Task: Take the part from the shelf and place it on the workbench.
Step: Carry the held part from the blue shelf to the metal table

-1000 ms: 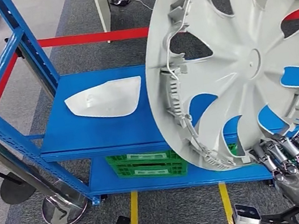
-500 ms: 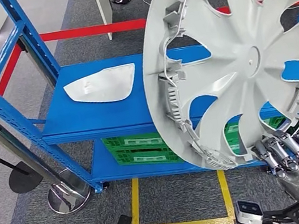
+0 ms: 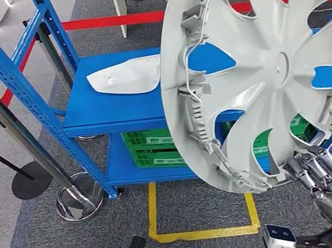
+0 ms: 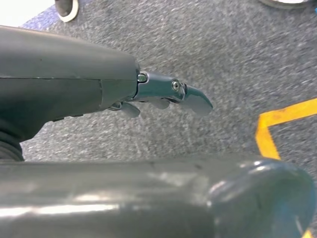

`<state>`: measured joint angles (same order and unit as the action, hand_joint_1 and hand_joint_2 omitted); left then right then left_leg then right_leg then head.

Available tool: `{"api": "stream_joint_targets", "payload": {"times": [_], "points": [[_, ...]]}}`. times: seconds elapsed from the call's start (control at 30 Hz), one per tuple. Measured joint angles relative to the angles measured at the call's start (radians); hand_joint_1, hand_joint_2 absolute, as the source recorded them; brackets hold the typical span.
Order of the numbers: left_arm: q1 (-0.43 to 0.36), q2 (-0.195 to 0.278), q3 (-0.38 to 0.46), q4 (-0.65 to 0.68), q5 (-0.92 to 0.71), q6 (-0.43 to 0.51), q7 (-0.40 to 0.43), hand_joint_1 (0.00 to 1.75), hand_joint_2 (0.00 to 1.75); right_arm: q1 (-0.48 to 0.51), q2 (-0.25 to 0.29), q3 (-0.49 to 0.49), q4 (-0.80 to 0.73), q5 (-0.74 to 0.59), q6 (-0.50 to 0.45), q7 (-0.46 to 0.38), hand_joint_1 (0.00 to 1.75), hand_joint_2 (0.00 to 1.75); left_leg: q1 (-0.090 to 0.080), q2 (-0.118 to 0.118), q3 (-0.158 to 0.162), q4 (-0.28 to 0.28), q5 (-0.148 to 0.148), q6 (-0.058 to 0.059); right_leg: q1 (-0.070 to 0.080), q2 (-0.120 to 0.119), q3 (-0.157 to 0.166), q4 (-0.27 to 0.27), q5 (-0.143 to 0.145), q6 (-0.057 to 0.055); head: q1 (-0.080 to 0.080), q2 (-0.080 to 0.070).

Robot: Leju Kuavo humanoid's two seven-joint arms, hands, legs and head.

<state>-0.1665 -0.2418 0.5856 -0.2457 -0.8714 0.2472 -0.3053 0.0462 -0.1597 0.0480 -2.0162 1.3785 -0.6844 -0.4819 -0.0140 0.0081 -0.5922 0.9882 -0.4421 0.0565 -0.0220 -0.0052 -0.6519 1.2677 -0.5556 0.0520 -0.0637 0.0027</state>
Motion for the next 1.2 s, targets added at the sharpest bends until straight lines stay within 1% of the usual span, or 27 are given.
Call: {"api": "stream_joint_targets", "payload": {"times": [0.03,0.07,0.13,0.17,0.23,0.27,0.3,0.37,0.4,0.43,0.47,0.5,0.57,0.63,0.67,0.73,0.8,0.87,0.9,0.93,0.97,1.0,1.03,1.1,1.13,1.17,1.2], "points": [[0.0,0.0,0.0,0.0,0.001,0.0,0.001,0.0,0.0,0.001,0.006,-0.006,0.0,-0.01,0.0,-0.015,1.75,1.75,0.0,0.003,-0.013,0.006,0.006,-0.003,0.0,-0.011,0.044,-0.053,0.027,0.0,0.0,0.0],[0.001,0.0,0.0,0.0,0.002,-0.001,0.001,0.0,0.0,0.0,0.014,-0.012,0.0,-0.02,0.0,-0.031,1.75,1.75,-0.002,0.006,-0.024,0.014,0.012,-0.006,0.002,-0.026,0.099,-0.126,0.034,0.0,0.0,0.0],[0.003,0.0,0.0,0.0,0.004,-0.001,0.002,0.0,0.0,-0.002,0.032,-0.025,0.001,-0.041,0.0,-0.061,1.75,1.75,-0.005,0.015,-0.037,0.027,0.021,-0.015,0.007,-0.049,0.178,-0.253,0.003,-0.008,-0.001,0.0],[0.004,0.001,0.0,0.0,0.005,-0.001,0.002,0.0,0.0,-0.002,0.041,-0.032,0.001,-0.049,0.0,-0.074,1.75,1.75,-0.006,0.022,-0.041,0.031,0.026,-0.02,0.01,-0.047,0.192,-0.285,-0.012,-0.014,-0.002,0.0],[0.005,0.002,0.0,0.0,0.005,0.0,0.004,0.0,0.0,0.002,0.058,-0.046,0.002,-0.062,0.0,-0.099,1.75,1.75,-0.003,0.033,-0.045,0.036,0.027,-0.031,0.009,-0.03,0.182,-0.293,-0.01,-0.032,-0.002,0.0],[0.006,0.002,0.0,0.0,0.005,0.0,0.004,0.0,0.0,0.004,0.066,-0.053,0.003,-0.068,0.0,-0.111,1.75,1.75,-0.001,0.031,-0.049,0.049,0.009,-0.037,0.008,-0.023,0.178,-0.294,-0.003,-0.04,-0.002,0.0],[0.006,0.002,0.0,0.0,0.005,0.001,0.005,0.0,0.0,0.005,0.075,-0.06,0.004,-0.073,0.0,-0.123,1.75,1.75,0.001,0.024,-0.058,0.081,-0.025,-0.044,0.006,-0.016,0.175,-0.295,0.005,-0.048,-0.003,0.0],[0.008,0.004,0.001,0.0,0.005,0.003,0.005,0.0,0.0,0.006,0.093,-0.073,0.006,-0.08,0.0,-0.14,1.75,1.75,0.006,0.007,-0.092,0.198,-0.112,-0.056,0.006,0.0,0.164,-0.293,0.021,-0.055,-0.004,0.0],[0.008,0.005,0.001,0.0,0.006,0.004,0.005,0.0,0.0,0.008,0.1,-0.078,0.007,-0.082,0.0,-0.146,1.75,1.75,0.008,0.004,-0.109,0.259,-0.141,-0.058,0.006,0.009,0.156,-0.29,0.028,-0.056,-0.004,0.0],[0.009,0.006,0.001,0.0,0.006,0.005,0.005,0.0,0.0,0.009,0.107,-0.084,0.008,-0.085,0.0,-0.151,1.75,1.75,0.008,0.003,-0.115,0.297,-0.15,-0.059,0.006,0.019,0.147,-0.286,0.032,-0.055,-0.004,0.0],[0.01,0.006,0.001,0.0,0.006,0.005,0.005,0.0,0.0,0.01,0.113,-0.09,0.01,-0.088,0.0,-0.156,1.75,1.75,0.008,0.001,-0.106,0.301,-0.14,-0.058,0.006,0.028,0.138,-0.281,0.035,-0.055,-0.004,0.0],[0.01,0.006,0.0,0.0,0.006,0.006,0.005,0.0,0.0,0.011,0.119,-0.095,0.011,-0.091,0.0,-0.161,1.75,1.75,0.008,-0.003,-0.081,0.267,-0.113,-0.054,0.007,0.038,0.132,-0.276,0.036,-0.054,-0.005,0.0],[0.009,0.008,0.0,0.0,0.007,0.007,0.005,0.0,0.0,0.011,0.131,-0.105,0.012,-0.098,0.0,-0.173,1.75,1.75,0.009,-0.037,-0.009,0.144,-0.058,-0.04,0.008,0.057,0.123,-0.27,0.038,-0.052,-0.003,0.0],[0.009,0.009,0.0,0.0,0.009,0.009,0.004,0.0,0.0,0.008,0.143,-0.113,0.014,-0.103,0.0,-0.18,1.75,1.75,0.009,-0.073,0.035,0.059,-0.039,-0.028,0.005,0.076,0.114,-0.267,0.044,-0.042,-0.003,0.0],[0.01,0.01,0.0,0.0,0.009,0.009,0.004,0.0,0.0,0.006,0.148,-0.117,0.015,-0.105,0.0,-0.182,1.75,1.75,0.009,-0.077,0.04,0.047,-0.041,-0.025,0.002,0.086,0.108,-0.268,0.049,-0.034,-0.004,0.0],[0.009,0.01,0.0,0.0,0.011,0.011,0.004,0.0,0.0,0.007,0.156,-0.126,0.015,-0.105,-0.001,-0.184,1.75,1.75,0.009,-0.056,0.044,0.026,-0.038,-0.022,-0.003,0.101,0.098,-0.269,0.055,-0.019,-0.009,0.0],[0.005,0.009,0.0,0.0,0.013,0.012,0.003,0.0,0.0,0.007,0.158,-0.136,0.016,-0.099,-0.001,-0.185,1.75,1.75,0.013,-0.031,0.049,0.0,-0.032,-0.014,0.0,0.073,0.07,-0.232,0.027,-0.012,-0.003,0.0],[0.006,0.008,0.0,0.0,0.013,0.012,0.003,0.0,0.0,0.007,0.16,-0.143,0.019,-0.093,-0.001,-0.185,1.75,1.75,0.015,-0.007,0.046,-0.008,-0.028,-0.008,0.002,0.029,0.012,-0.118,-0.032,-0.005,0.005,0.0],[0.008,0.008,0.001,0.0,0.013,0.013,0.003,0.0,0.0,0.008,0.162,-0.145,0.02,-0.091,-0.001,-0.185,1.75,1.75,0.014,0.006,0.042,-0.006,-0.028,-0.007,0.001,0.019,-0.018,-0.055,-0.055,-0.001,0.007,0.0],[0.01,0.008,0.001,0.0,0.013,0.013,0.003,0.0,0.0,0.009,0.163,-0.147,0.021,-0.091,-0.001,-0.184,1.75,1.75,0.014,0.019,0.039,-0.003,-0.028,-0.007,0.0,0.013,-0.037,-0.013,-0.064,0.002,0.007,0.0],[0.011,0.009,0.001,0.0,0.013,0.013,0.003,0.0,0.0,0.01,0.164,-0.15,0.022,-0.091,-0.001,-0.184,1.75,1.75,0.013,0.031,0.037,0.0,-0.028,-0.008,0.0,0.01,-0.038,-0.006,-0.055,0.004,0.007,0.0],[0.012,0.008,0.0,0.0,0.013,0.012,0.003,0.0,0.0,0.01,0.165,-0.152,0.023,-0.091,-0.001,-0.184,1.75,1.75,0.014,0.043,0.035,0.002,-0.029,-0.008,-0.001,0.005,-0.019,-0.04,-0.029,0.006,0.007,0.0],[0.011,0.008,0.0,0.0,0.013,0.012,0.003,0.0,0.0,0.01,0.165,-0.155,0.023,-0.091,-0.001,-0.184,1.75,1.75,0.014,0.054,0.035,0.006,-0.03,-0.01,-0.001,-0.007,0.017,-0.106,0.006,0.007,0.007,0.0],[0.01,0.008,0.0,0.0,0.013,0.012,0.003,0.0,0.0,0.009,0.167,-0.158,0.023,-0.09,-0.001,-0.184,1.75,1.75,0.01,0.071,0.032,0.014,-0.034,-0.019,0.005,-0.046,0.084,-0.229,0.045,0.002,0.008,0.0],[0.009,0.008,0.0,0.0,0.012,0.012,0.003,0.0,0.0,0.009,0.168,-0.159,0.023,-0.088,-0.001,-0.184,1.75,1.75,0.007,0.079,0.03,0.019,-0.035,-0.024,0.008,-0.058,0.099,-0.26,0.05,-0.004,0.007,0.0],[0.009,0.009,0.0,0.0,0.012,0.012,0.003,0.0,0.0,0.01,0.17,-0.161,0.022,-0.084,-0.001,-0.184,1.75,1.75,0.004,0.086,0.028,0.022,-0.035,-0.029,0.011,-0.061,0.101,-0.265,0.046,-0.012,0.006,0.0],[0.01,0.009,0.0,0.0,0.012,0.013,0.004,0.0,0.0,0.012,0.172,-0.163,0.022,-0.079,-0.001,-0.183,1.75,1.75,0.002,0.094,0.027,0.025,-0.034,-0.032,0.011,-0.049,0.098,-0.264,0.051,-0.02,0.004,0.0]]}}
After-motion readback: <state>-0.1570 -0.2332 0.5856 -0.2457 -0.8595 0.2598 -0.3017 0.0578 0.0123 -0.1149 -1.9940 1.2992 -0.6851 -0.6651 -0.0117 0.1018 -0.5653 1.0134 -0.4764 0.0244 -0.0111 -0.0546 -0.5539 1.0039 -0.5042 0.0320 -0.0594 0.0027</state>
